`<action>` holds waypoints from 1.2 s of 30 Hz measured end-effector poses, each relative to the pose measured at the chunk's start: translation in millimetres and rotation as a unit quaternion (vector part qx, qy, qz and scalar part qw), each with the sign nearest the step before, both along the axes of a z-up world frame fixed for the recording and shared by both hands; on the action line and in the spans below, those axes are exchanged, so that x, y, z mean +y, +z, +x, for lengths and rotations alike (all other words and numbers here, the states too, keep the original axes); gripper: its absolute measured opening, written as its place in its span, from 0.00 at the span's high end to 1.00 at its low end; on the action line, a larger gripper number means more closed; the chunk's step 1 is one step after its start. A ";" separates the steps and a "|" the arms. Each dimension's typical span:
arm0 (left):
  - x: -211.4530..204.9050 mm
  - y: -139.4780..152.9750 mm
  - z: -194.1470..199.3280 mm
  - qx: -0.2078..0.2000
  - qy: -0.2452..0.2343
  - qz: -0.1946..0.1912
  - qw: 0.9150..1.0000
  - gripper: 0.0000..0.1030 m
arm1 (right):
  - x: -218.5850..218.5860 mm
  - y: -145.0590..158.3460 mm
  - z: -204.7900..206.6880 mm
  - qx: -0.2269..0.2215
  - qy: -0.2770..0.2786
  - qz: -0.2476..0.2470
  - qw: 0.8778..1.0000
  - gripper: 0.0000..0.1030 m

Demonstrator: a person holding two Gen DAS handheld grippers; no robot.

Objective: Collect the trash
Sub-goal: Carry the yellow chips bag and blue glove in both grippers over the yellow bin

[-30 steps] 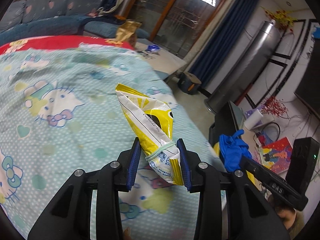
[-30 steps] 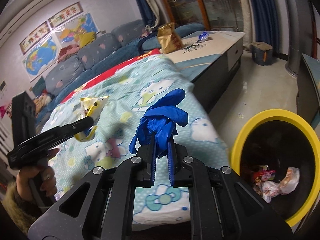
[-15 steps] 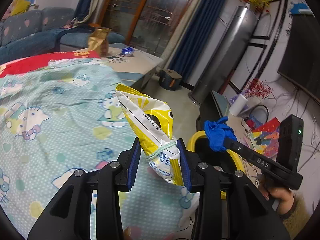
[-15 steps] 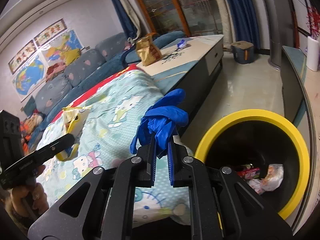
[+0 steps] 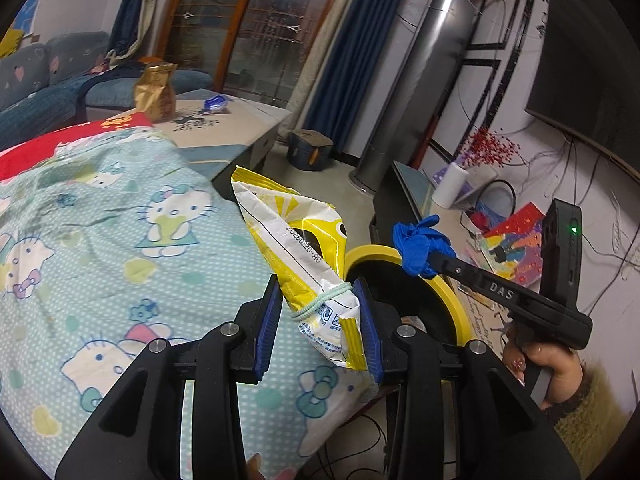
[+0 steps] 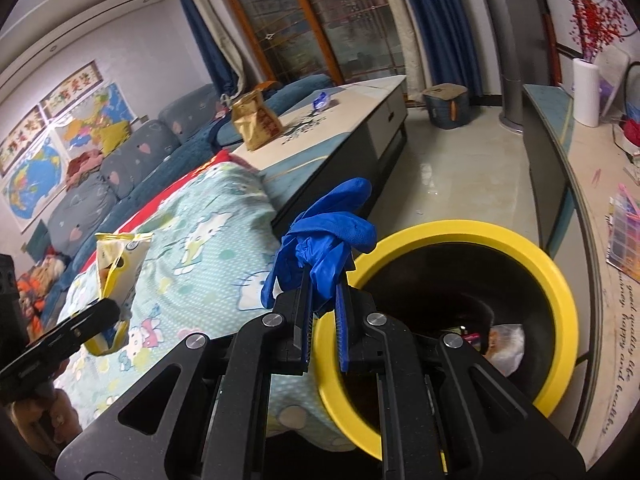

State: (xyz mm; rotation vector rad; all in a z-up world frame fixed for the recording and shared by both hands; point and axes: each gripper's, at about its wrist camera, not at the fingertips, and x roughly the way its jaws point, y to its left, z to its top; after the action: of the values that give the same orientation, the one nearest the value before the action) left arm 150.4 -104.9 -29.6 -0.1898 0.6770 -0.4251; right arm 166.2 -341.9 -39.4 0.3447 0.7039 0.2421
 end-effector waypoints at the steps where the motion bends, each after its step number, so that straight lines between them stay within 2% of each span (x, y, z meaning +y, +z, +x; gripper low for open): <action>1: -2.1 -0.1 -0.2 0.000 -0.002 0.001 1.000 0.66 | -2.2 -0.3 -0.9 0.000 -0.004 0.000 1.000 0.94; 17: -59.1 -14.6 -4.9 -0.001 -0.068 0.028 0.997 0.66 | -47.1 -13.6 -6.8 0.016 -0.064 0.007 0.998 0.94; 36: -112.0 -45.8 -2.7 0.016 -0.121 0.058 0.991 0.66 | -76.3 -43.1 -5.6 0.059 -0.086 0.008 0.995 0.94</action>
State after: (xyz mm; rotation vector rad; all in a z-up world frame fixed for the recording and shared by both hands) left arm 147.8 -217.0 -75.4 -0.0029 0.7568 -0.6139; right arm 160.6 -418.2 -82.5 0.4343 0.7848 0.0642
